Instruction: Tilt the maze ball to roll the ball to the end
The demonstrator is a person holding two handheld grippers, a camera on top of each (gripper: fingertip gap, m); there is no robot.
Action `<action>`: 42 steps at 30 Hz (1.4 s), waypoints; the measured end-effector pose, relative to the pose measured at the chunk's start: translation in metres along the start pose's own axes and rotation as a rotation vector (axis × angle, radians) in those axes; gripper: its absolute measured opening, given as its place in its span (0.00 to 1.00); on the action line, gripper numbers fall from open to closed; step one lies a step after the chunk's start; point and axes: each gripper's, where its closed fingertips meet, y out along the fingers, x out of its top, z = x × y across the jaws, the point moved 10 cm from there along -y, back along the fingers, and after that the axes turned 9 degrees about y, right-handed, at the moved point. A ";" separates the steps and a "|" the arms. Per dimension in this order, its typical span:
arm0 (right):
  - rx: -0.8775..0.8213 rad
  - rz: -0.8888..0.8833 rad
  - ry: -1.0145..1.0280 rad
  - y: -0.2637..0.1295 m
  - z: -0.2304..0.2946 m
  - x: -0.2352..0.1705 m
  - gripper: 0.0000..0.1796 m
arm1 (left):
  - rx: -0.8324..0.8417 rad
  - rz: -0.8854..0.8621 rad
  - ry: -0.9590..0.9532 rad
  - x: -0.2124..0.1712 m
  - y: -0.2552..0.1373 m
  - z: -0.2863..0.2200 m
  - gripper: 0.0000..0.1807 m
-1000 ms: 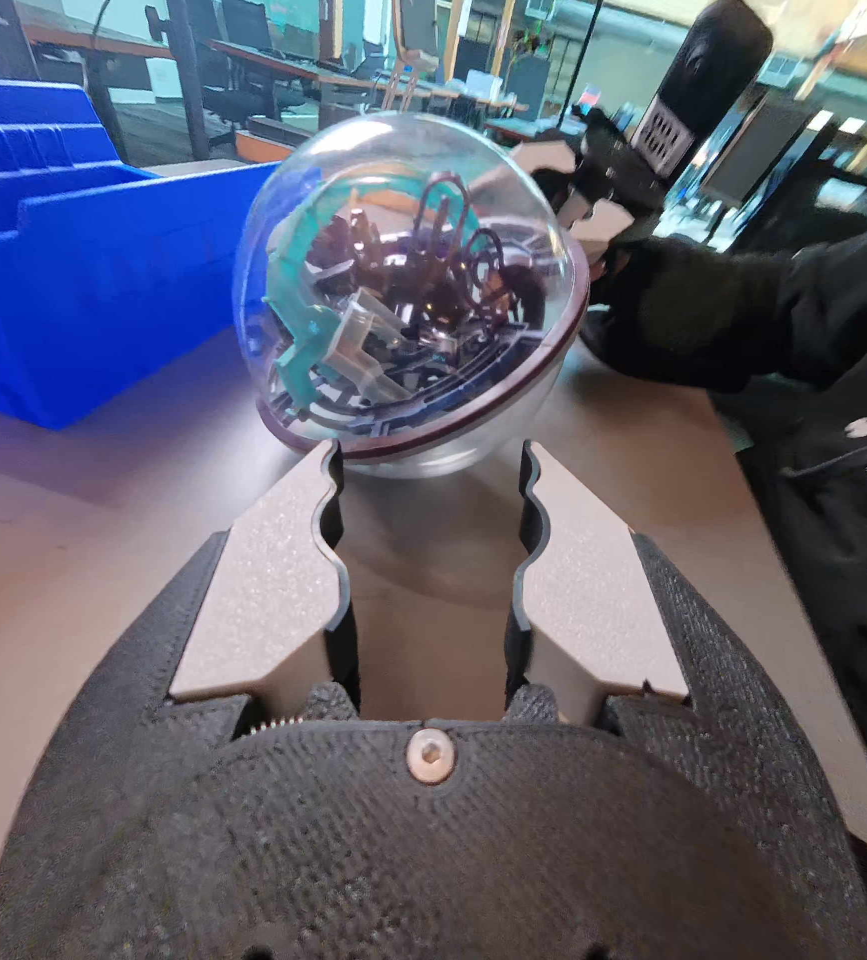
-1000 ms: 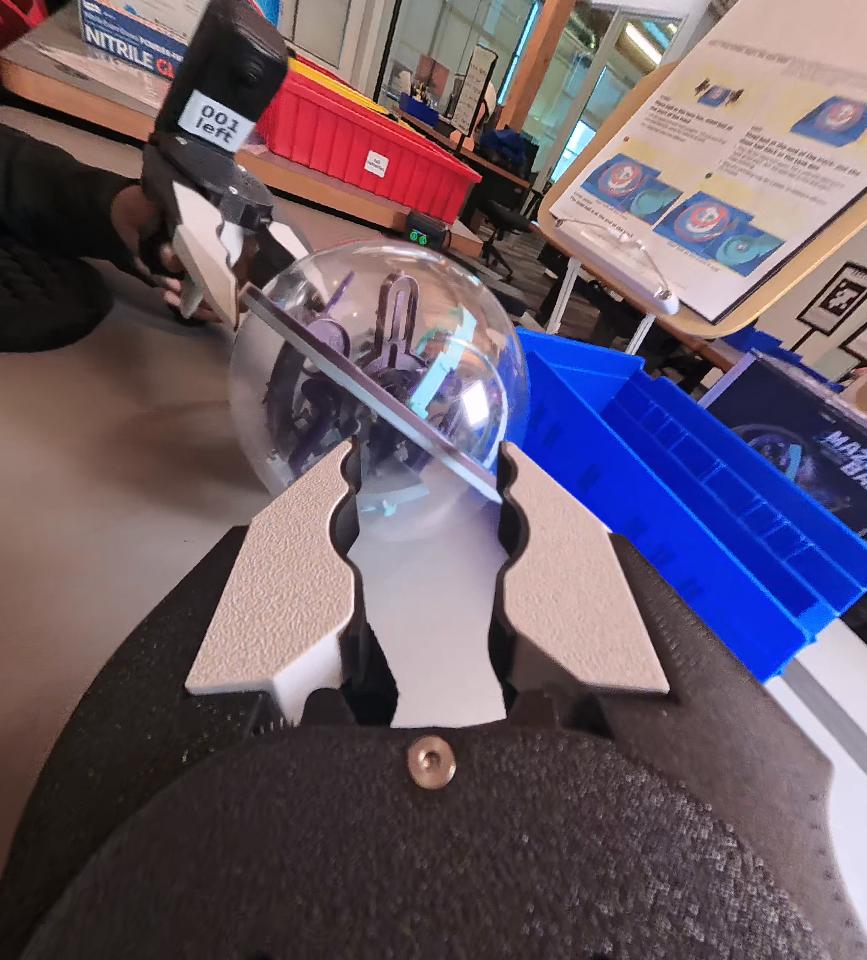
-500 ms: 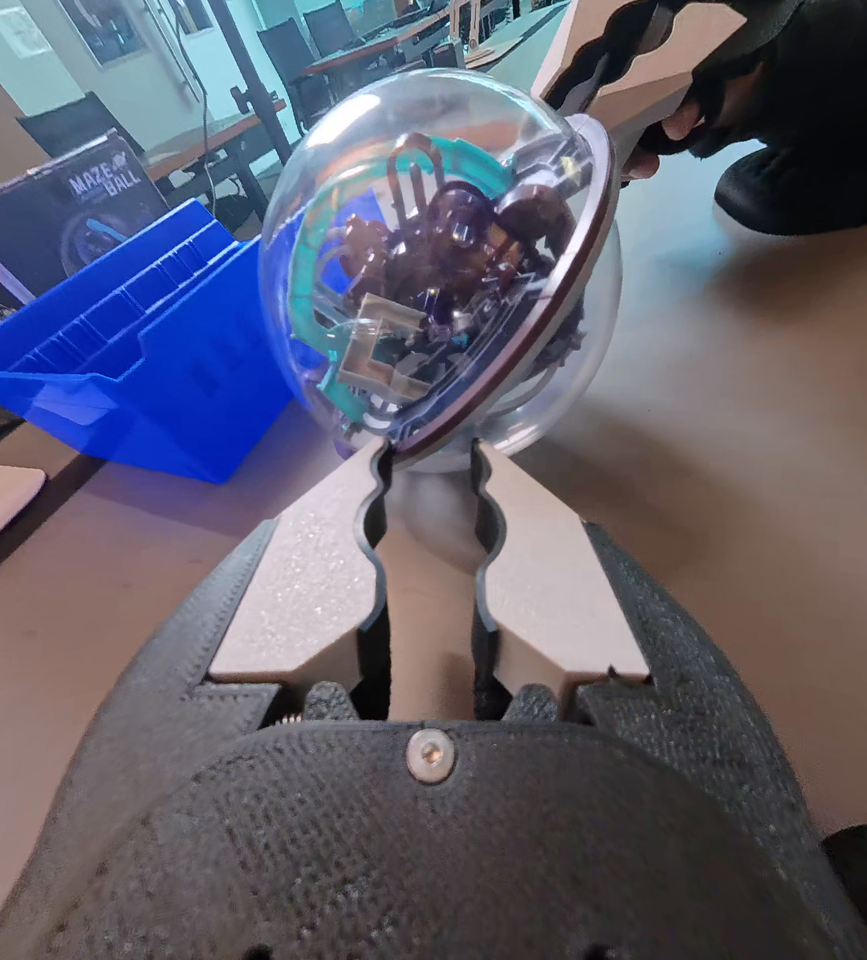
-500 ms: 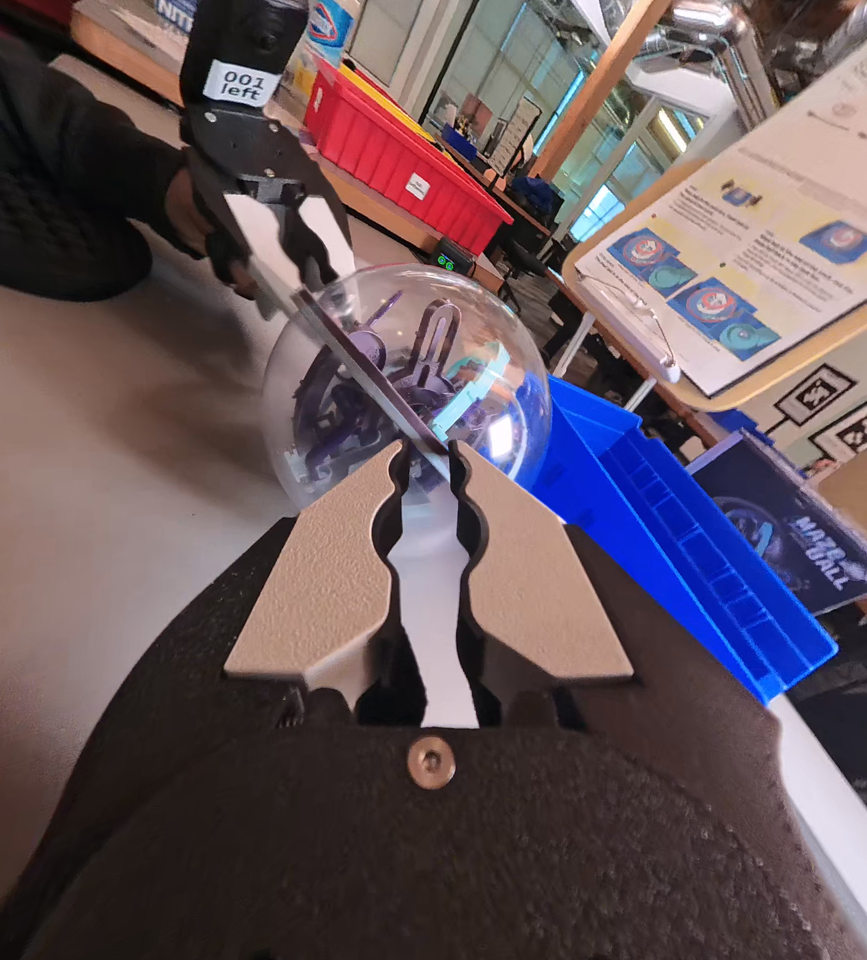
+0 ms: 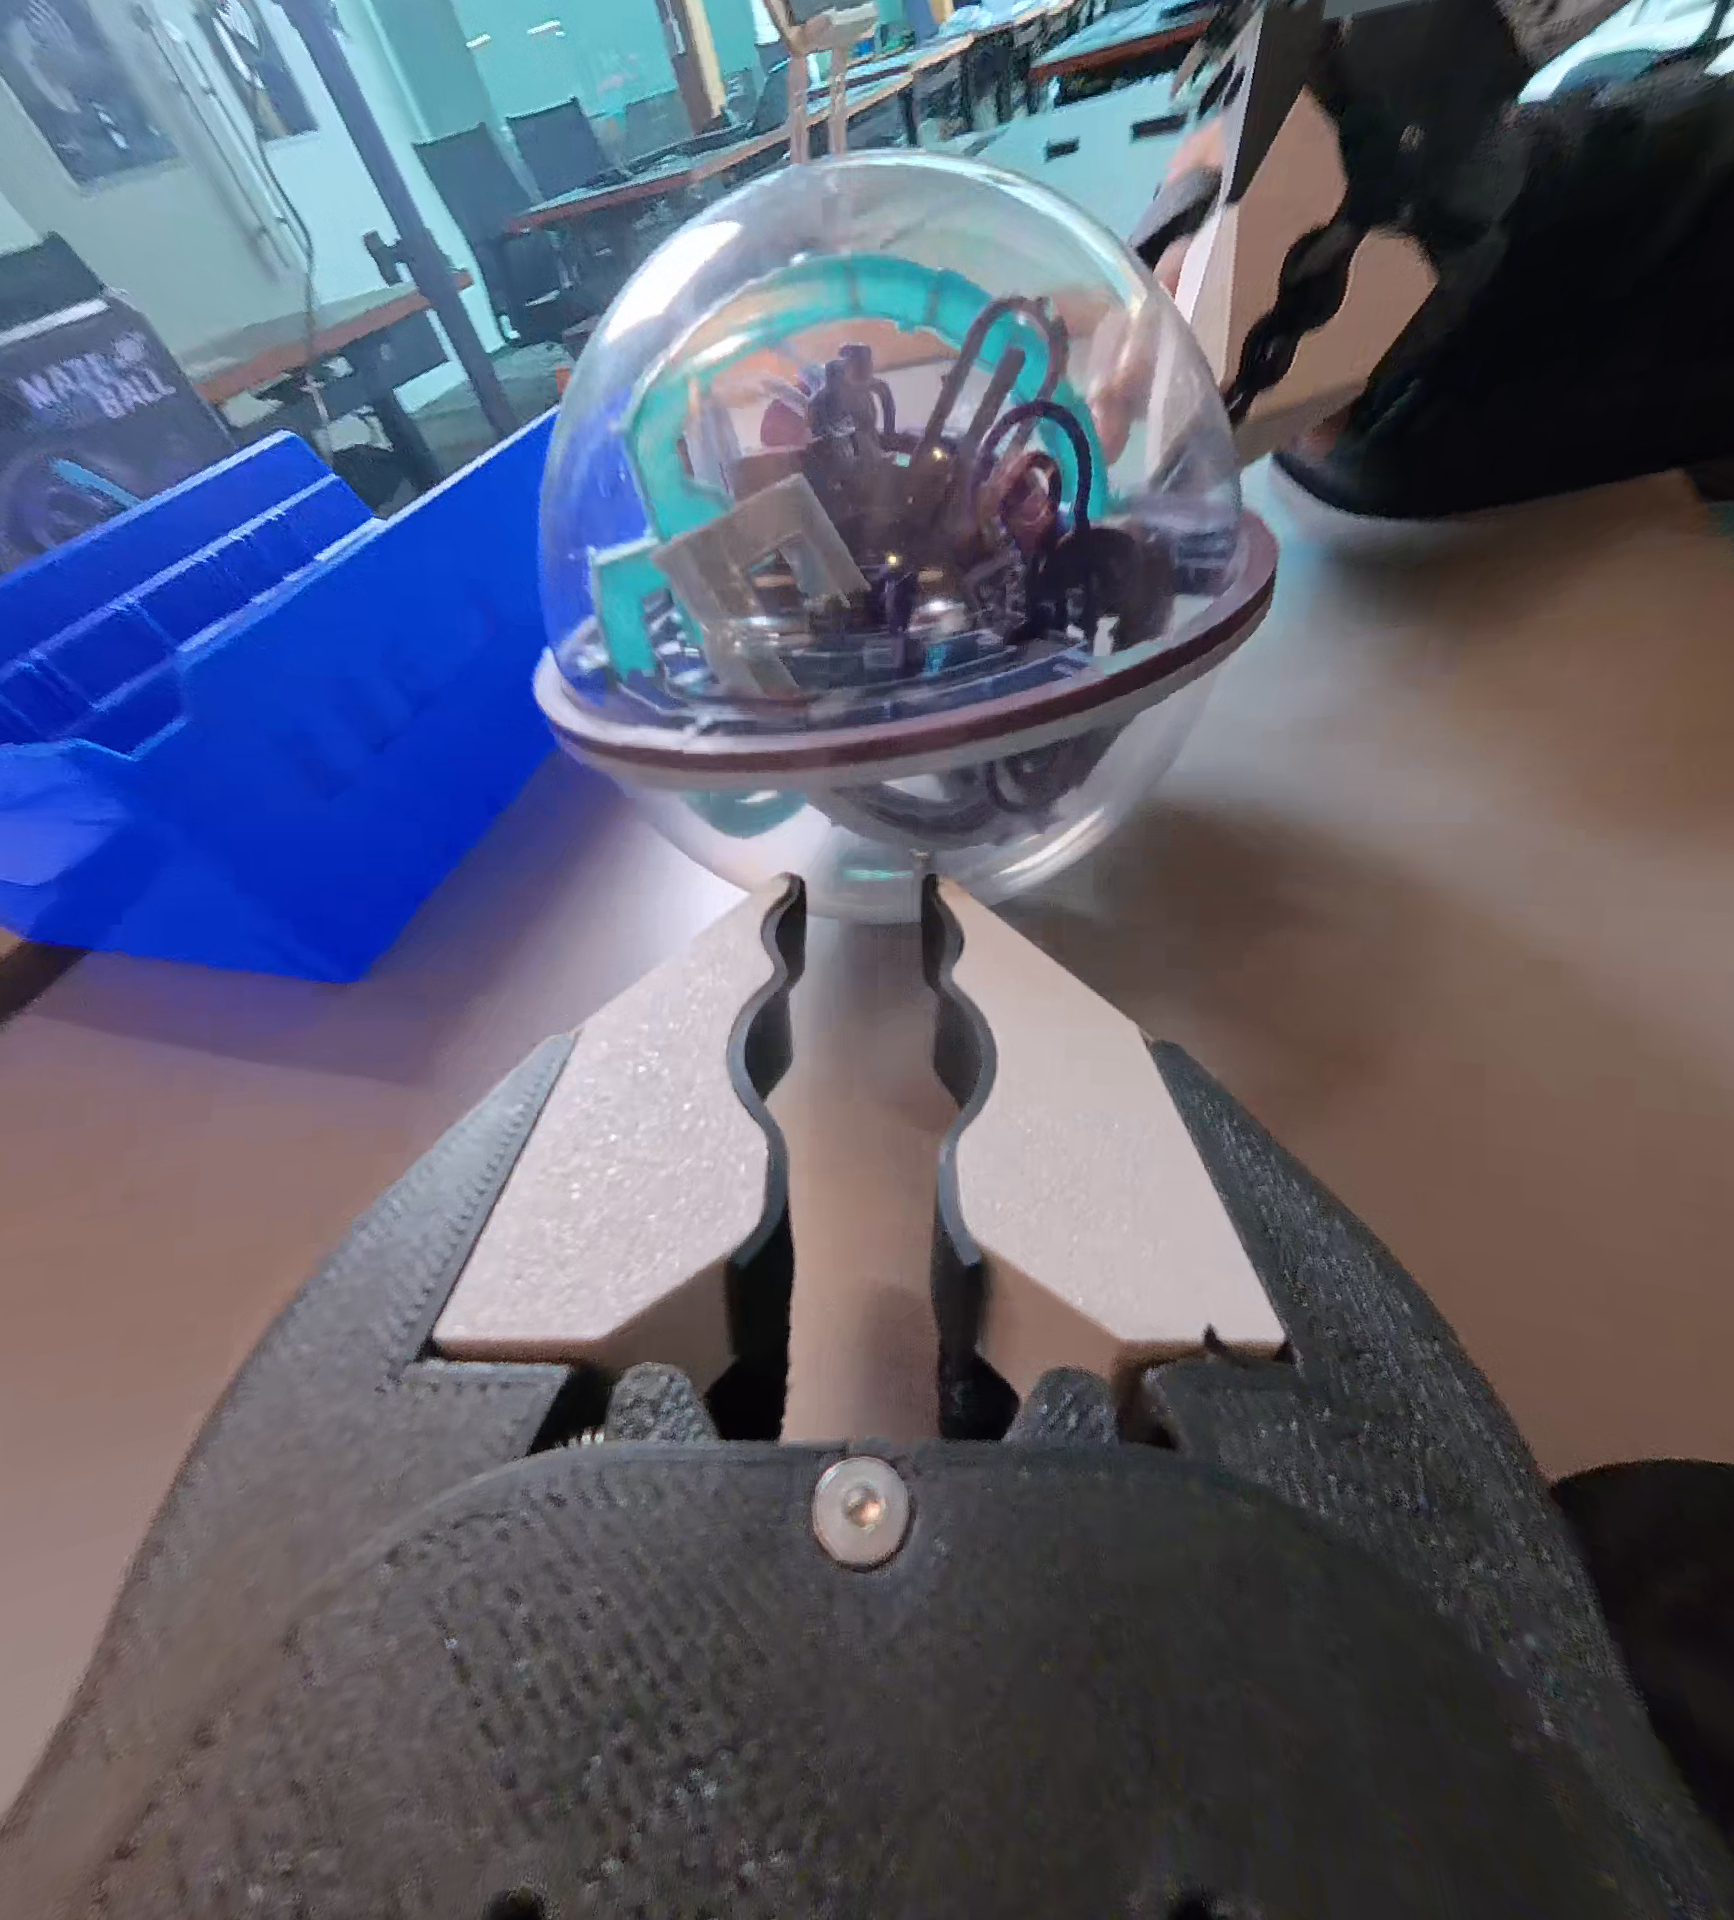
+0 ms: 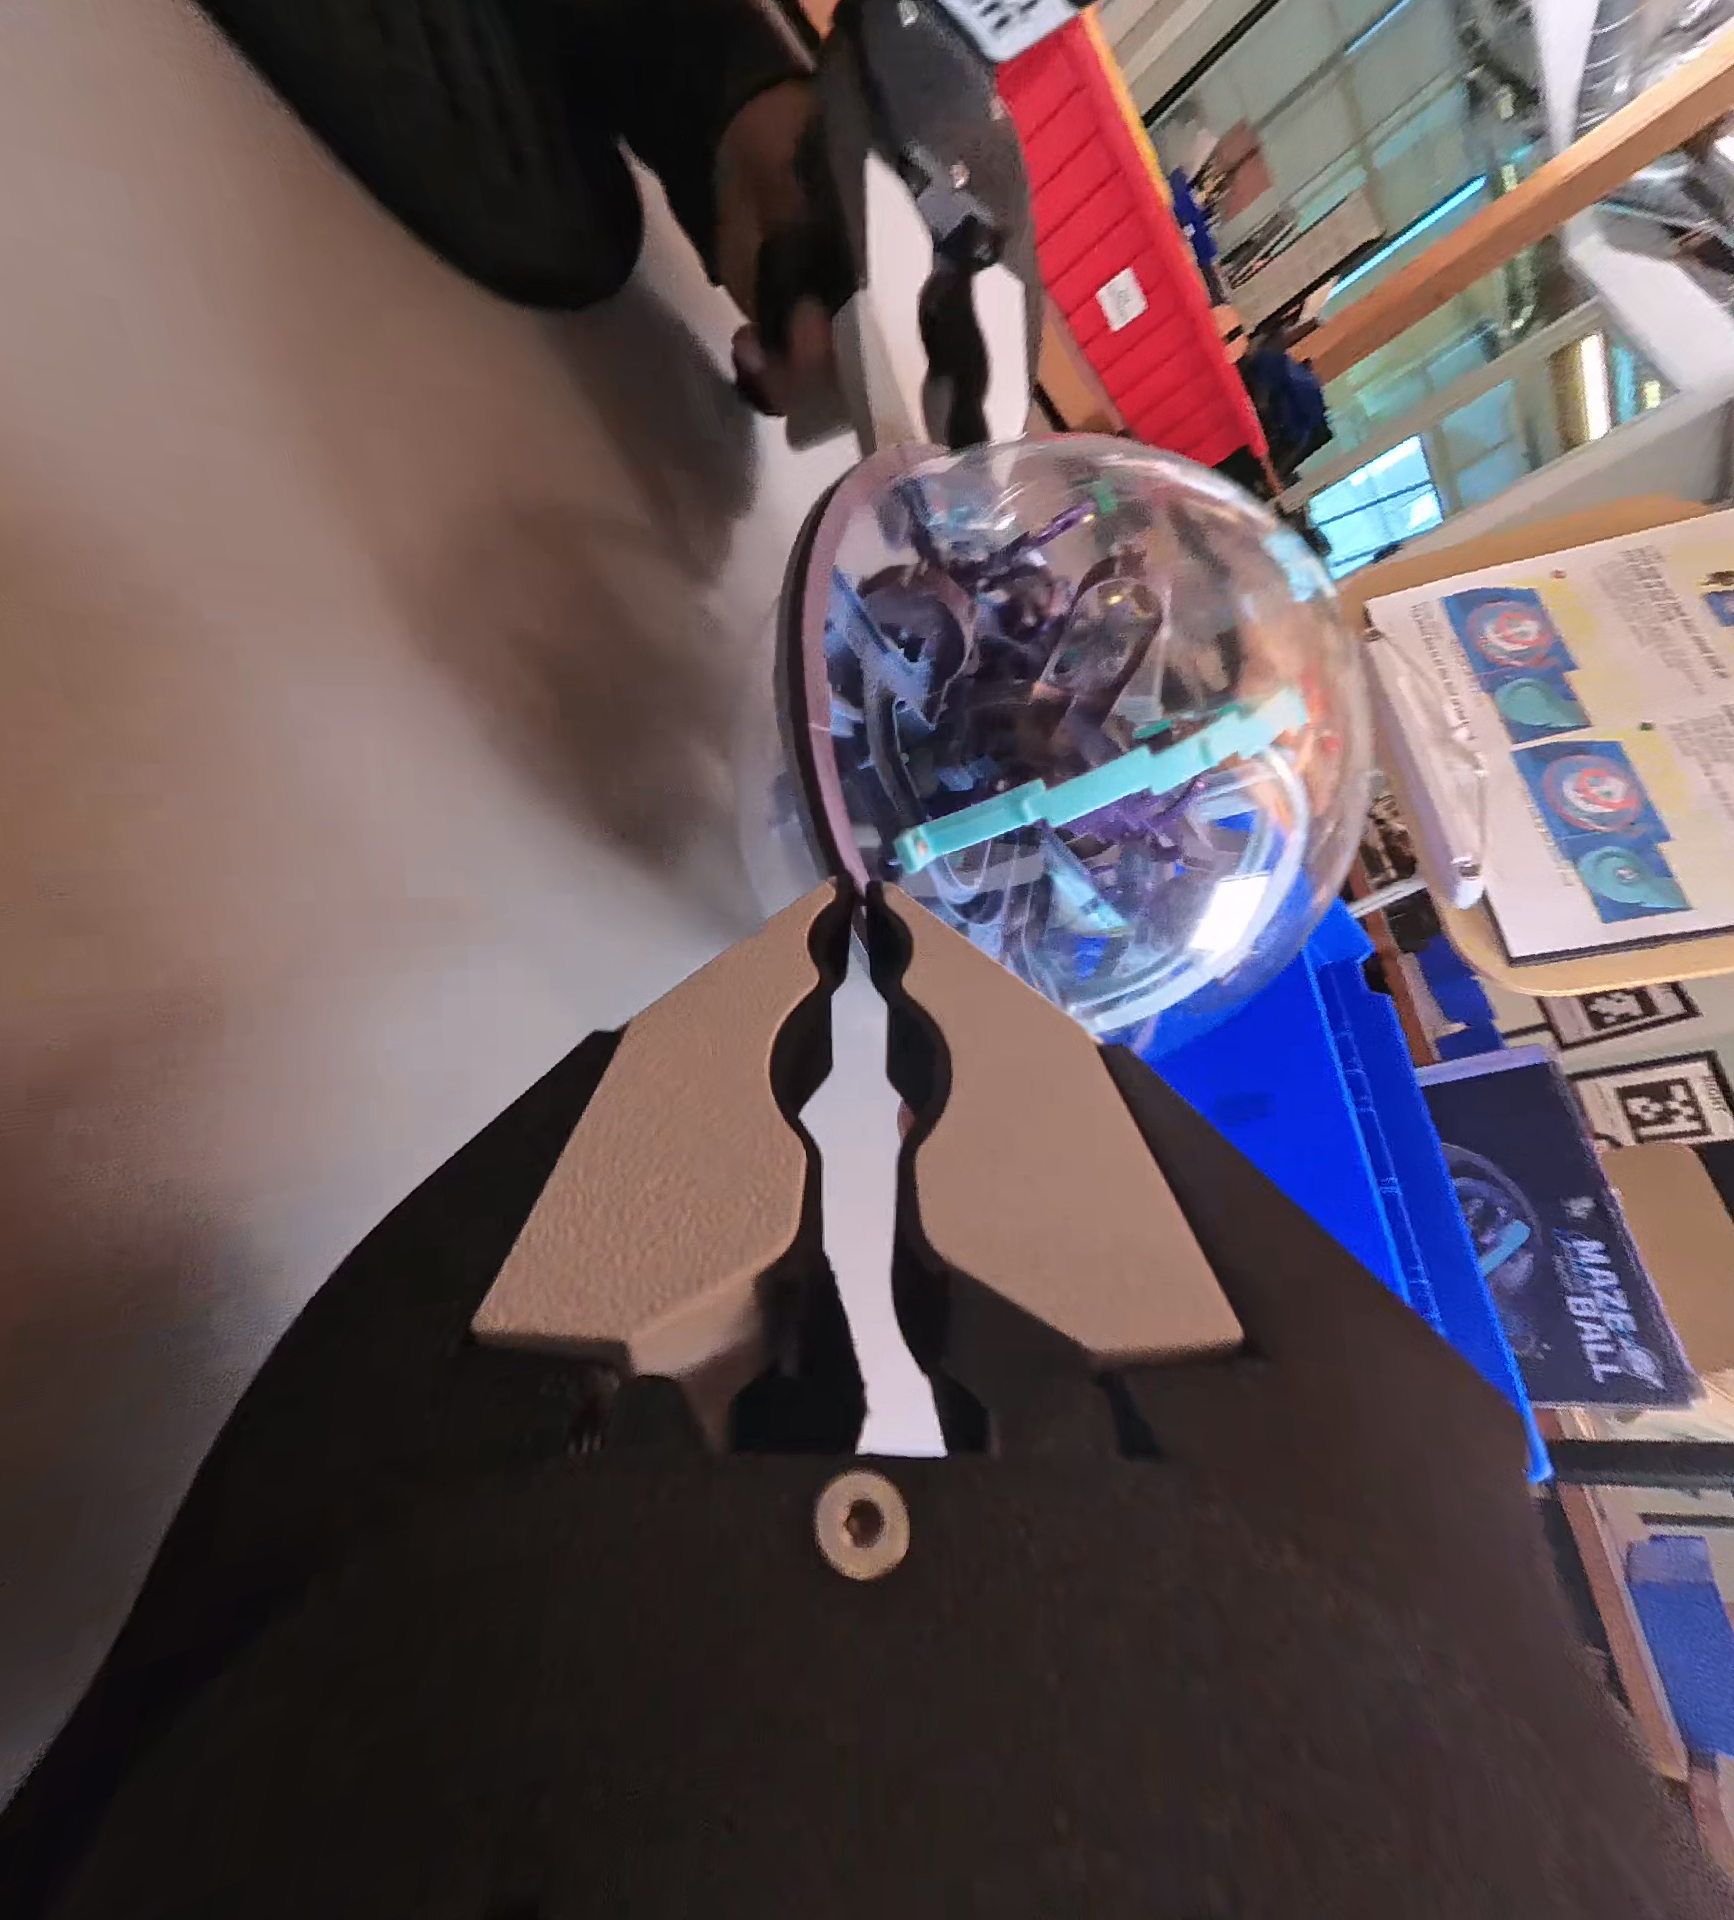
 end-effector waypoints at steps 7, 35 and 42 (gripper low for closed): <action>0.144 -0.046 0.357 -0.020 -0.023 -0.007 0.07 | -0.101 -0.185 -0.319 -0.005 -0.018 0.018 0.24; 0.011 -0.154 0.910 -0.019 -0.065 -0.052 0.19 | -0.048 -0.177 -0.538 0.000 0.003 0.030 0.27; 0.197 -0.098 1.069 -0.002 -0.054 -0.061 0.23 | -0.124 -0.143 -0.535 0.003 0.015 0.023 0.21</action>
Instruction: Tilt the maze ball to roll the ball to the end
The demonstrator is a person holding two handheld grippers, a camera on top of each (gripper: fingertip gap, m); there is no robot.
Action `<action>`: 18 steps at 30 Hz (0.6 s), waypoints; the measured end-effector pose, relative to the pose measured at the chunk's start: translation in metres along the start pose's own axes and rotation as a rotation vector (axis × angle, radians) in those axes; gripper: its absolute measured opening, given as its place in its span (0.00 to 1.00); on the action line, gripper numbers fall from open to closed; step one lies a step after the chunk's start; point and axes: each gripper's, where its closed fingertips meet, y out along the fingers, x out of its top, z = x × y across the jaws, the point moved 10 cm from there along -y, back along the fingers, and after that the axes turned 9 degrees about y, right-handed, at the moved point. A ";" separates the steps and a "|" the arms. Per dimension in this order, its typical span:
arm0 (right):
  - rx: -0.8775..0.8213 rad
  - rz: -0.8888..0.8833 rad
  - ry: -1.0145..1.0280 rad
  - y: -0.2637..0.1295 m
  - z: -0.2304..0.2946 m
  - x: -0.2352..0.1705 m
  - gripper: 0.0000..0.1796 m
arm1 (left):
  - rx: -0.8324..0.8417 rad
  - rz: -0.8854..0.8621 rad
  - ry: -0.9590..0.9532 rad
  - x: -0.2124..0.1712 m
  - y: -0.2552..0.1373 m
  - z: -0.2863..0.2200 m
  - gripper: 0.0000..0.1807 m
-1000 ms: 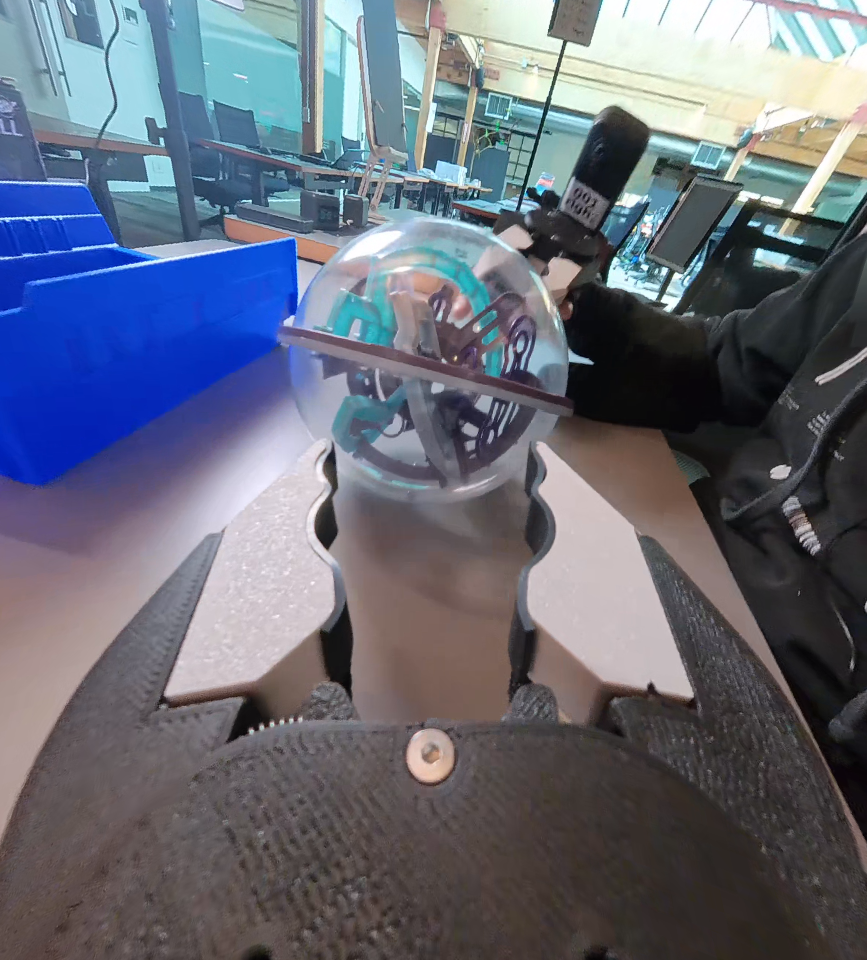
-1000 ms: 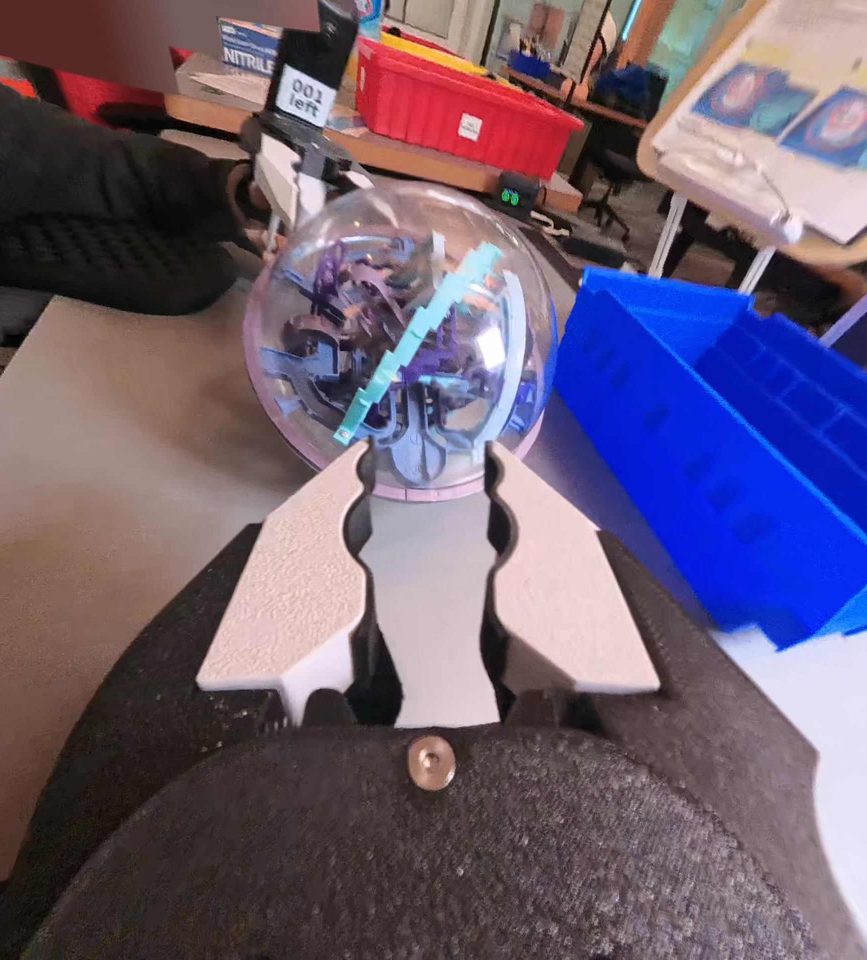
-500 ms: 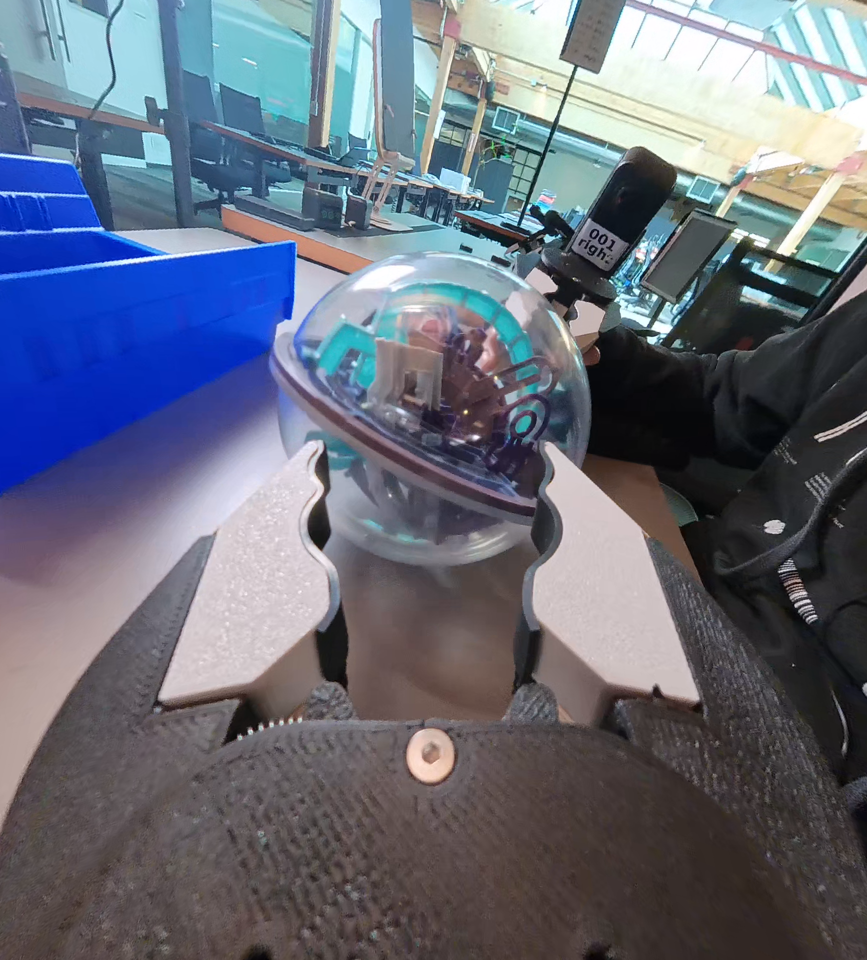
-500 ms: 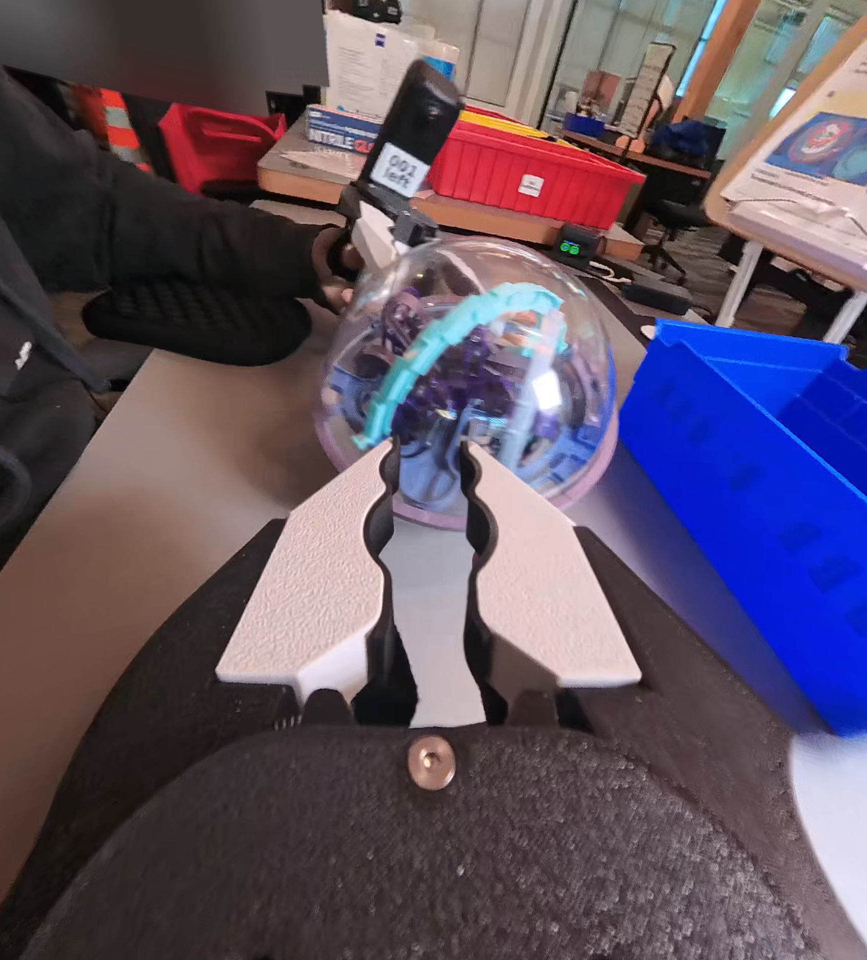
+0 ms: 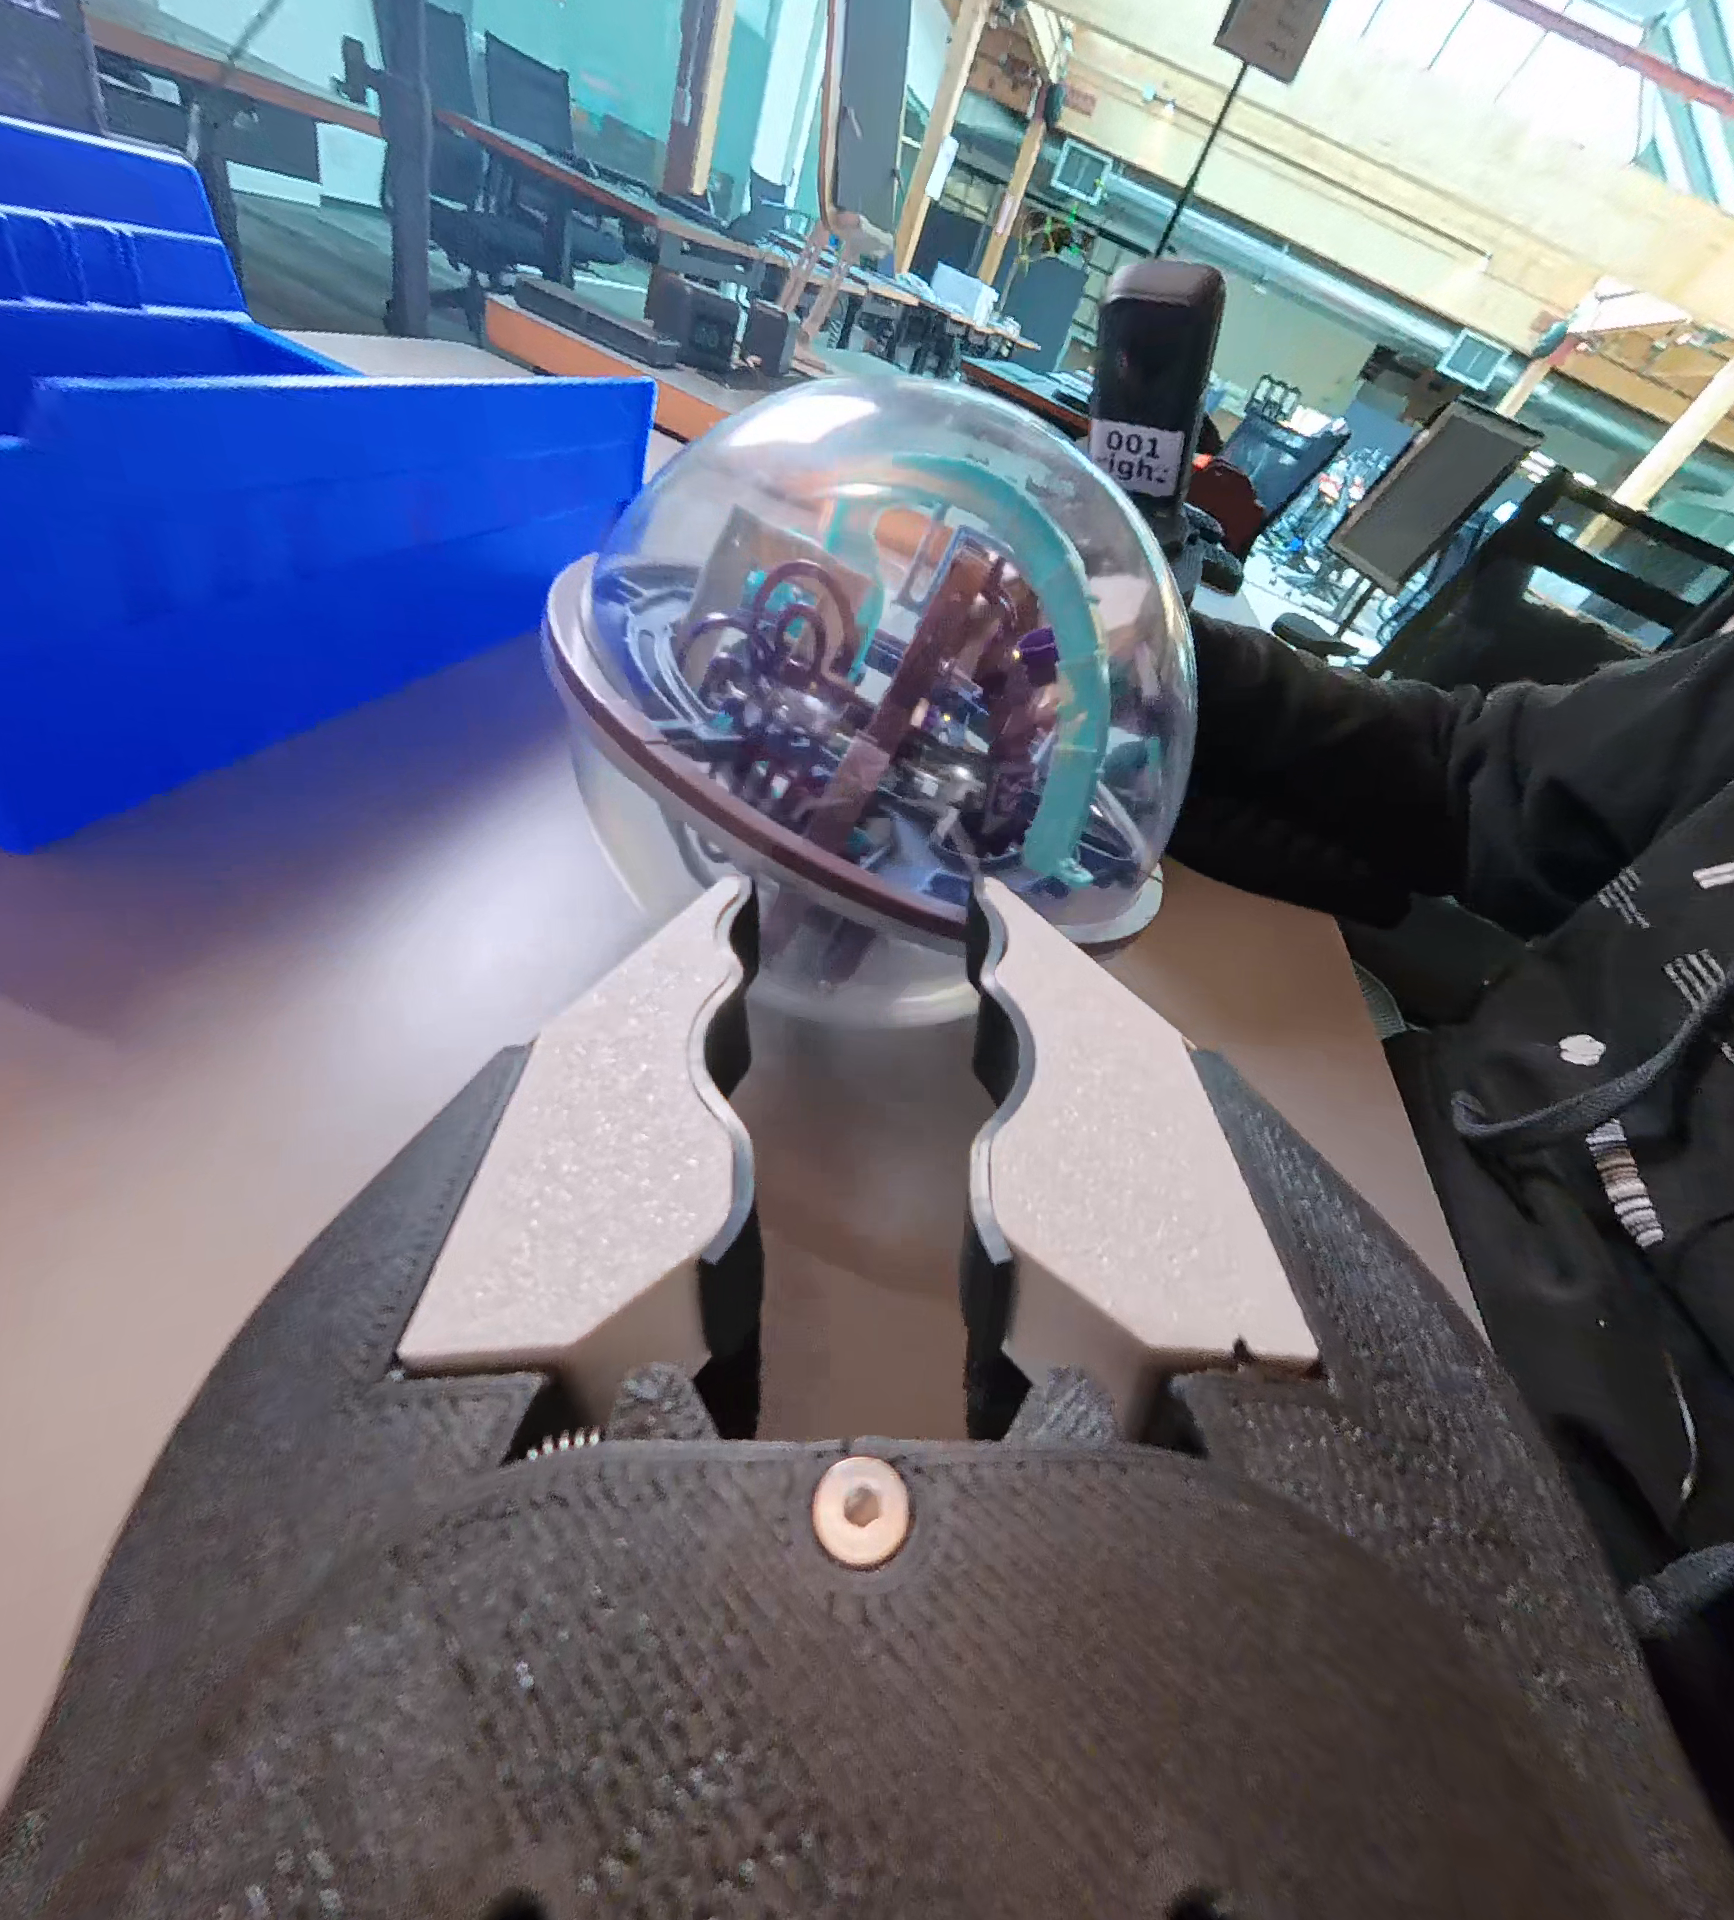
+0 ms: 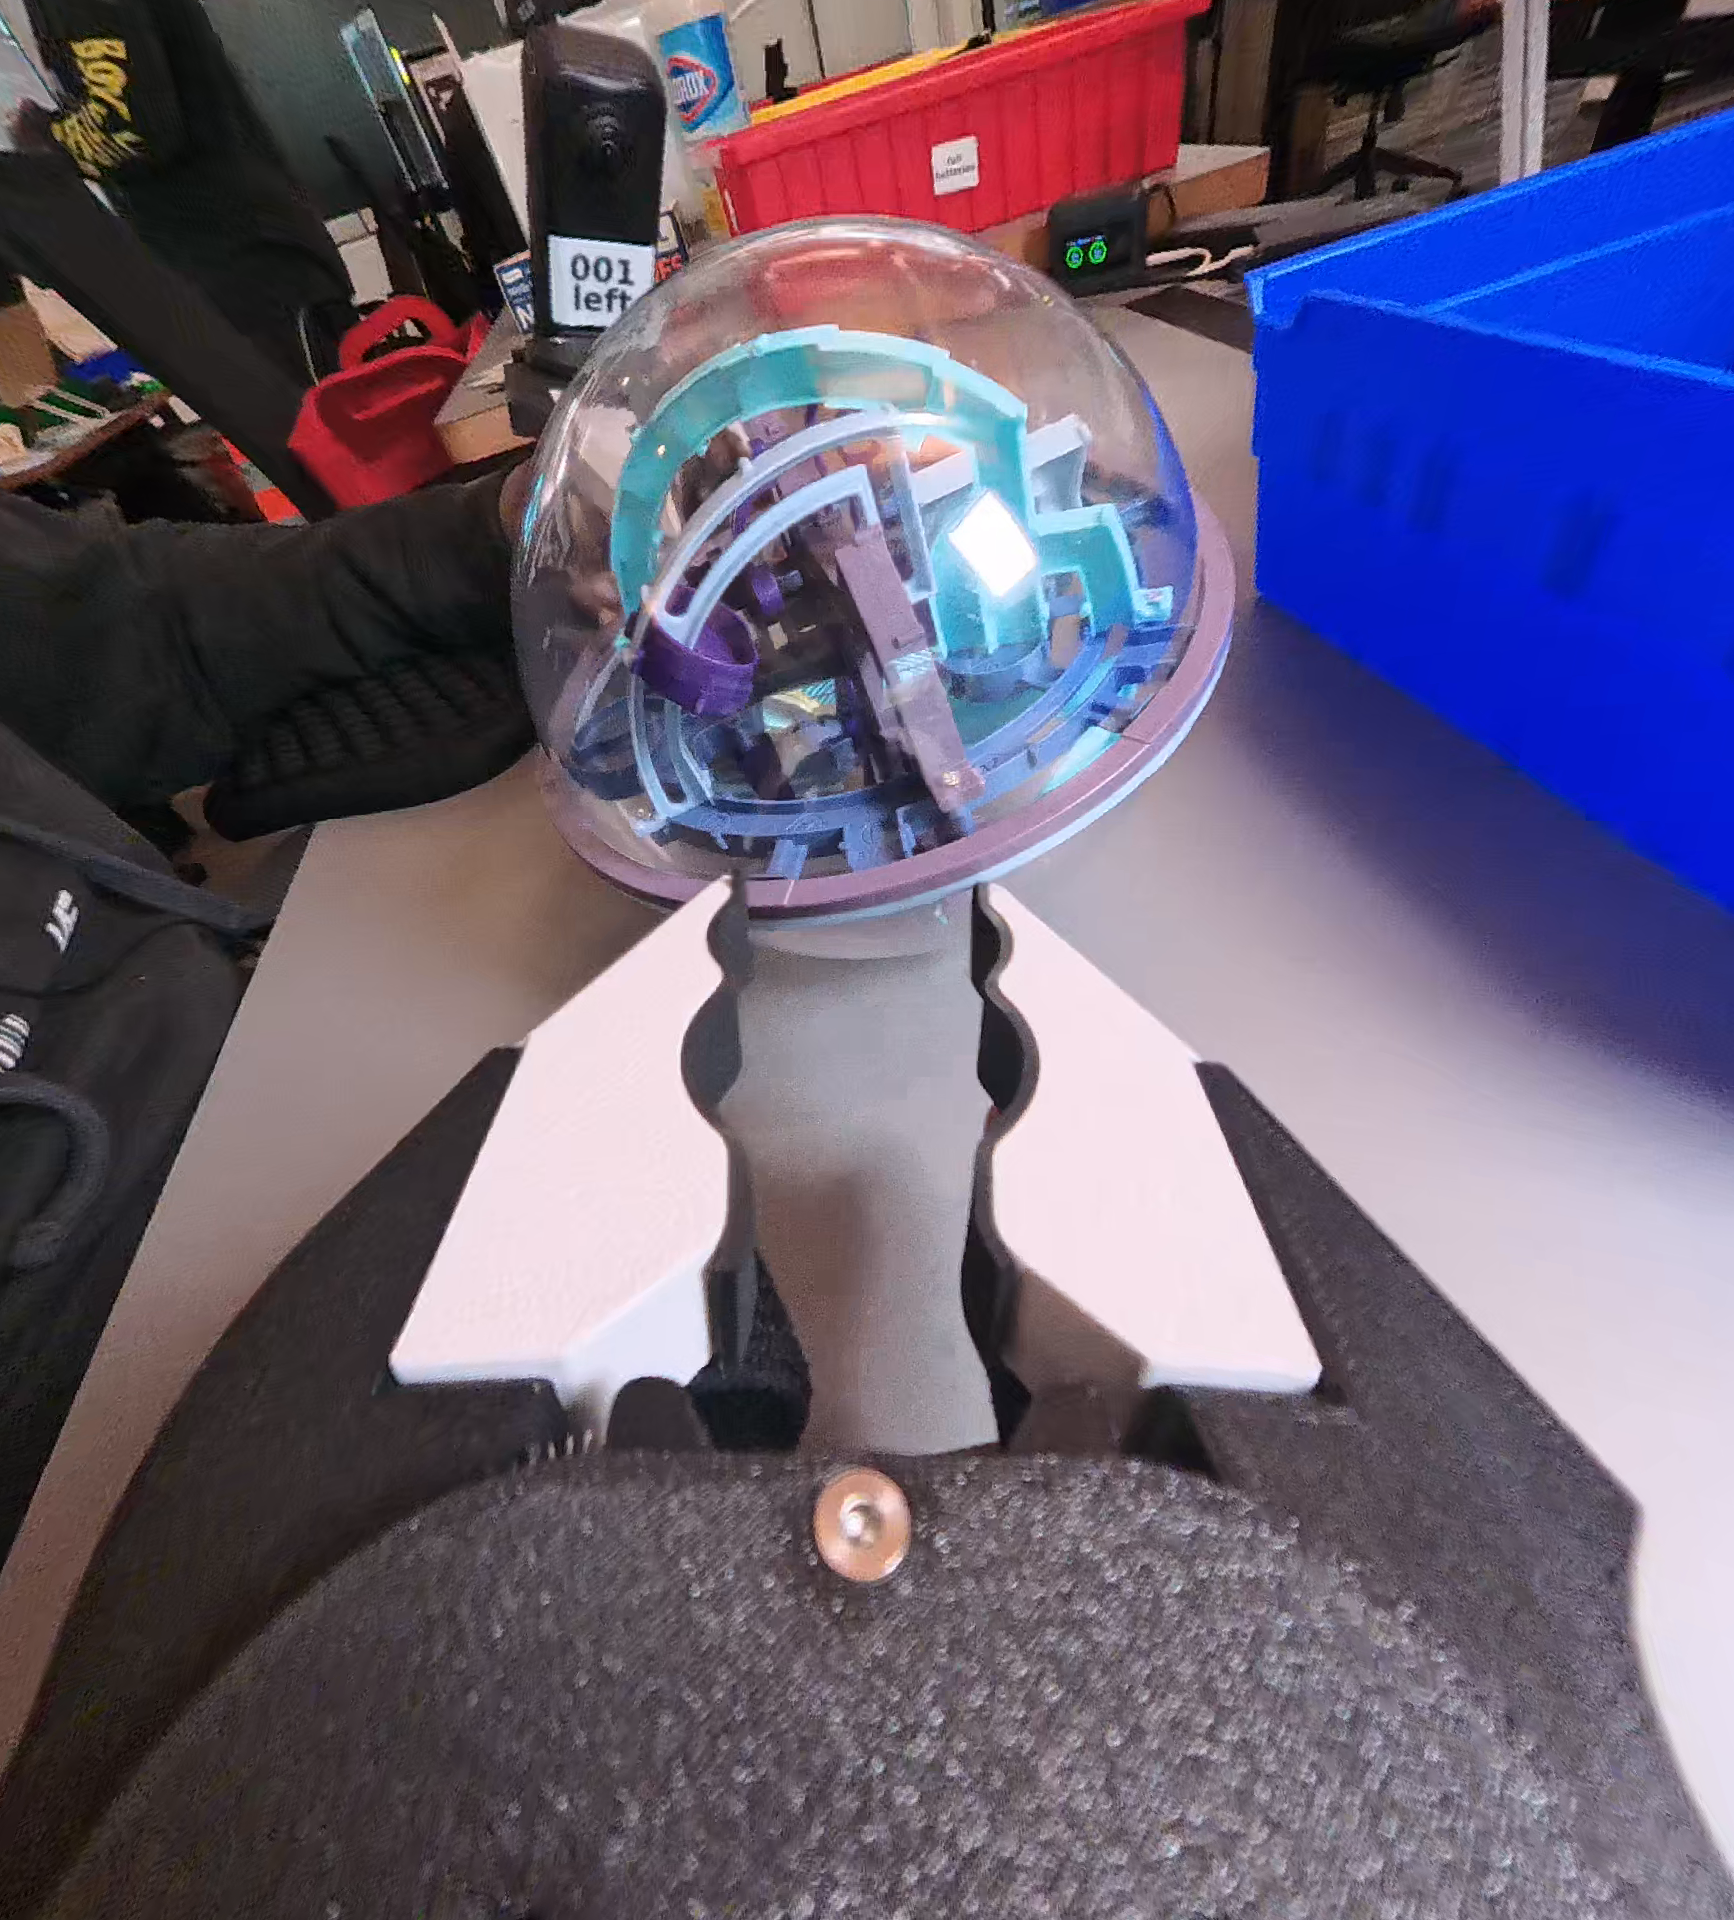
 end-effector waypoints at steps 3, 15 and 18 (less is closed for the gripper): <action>-0.052 0.003 -0.042 0.005 0.002 0.002 0.24 | -0.011 0.018 0.019 -0.002 0.000 -0.002 0.19; -0.485 0.177 -0.501 0.023 0.032 0.002 0.20 | 0.065 0.096 -0.011 -0.010 0.001 0.009 0.12; -0.477 0.167 -0.497 0.022 0.032 0.002 0.19 | 0.070 0.116 -0.002 -0.010 0.002 0.009 0.11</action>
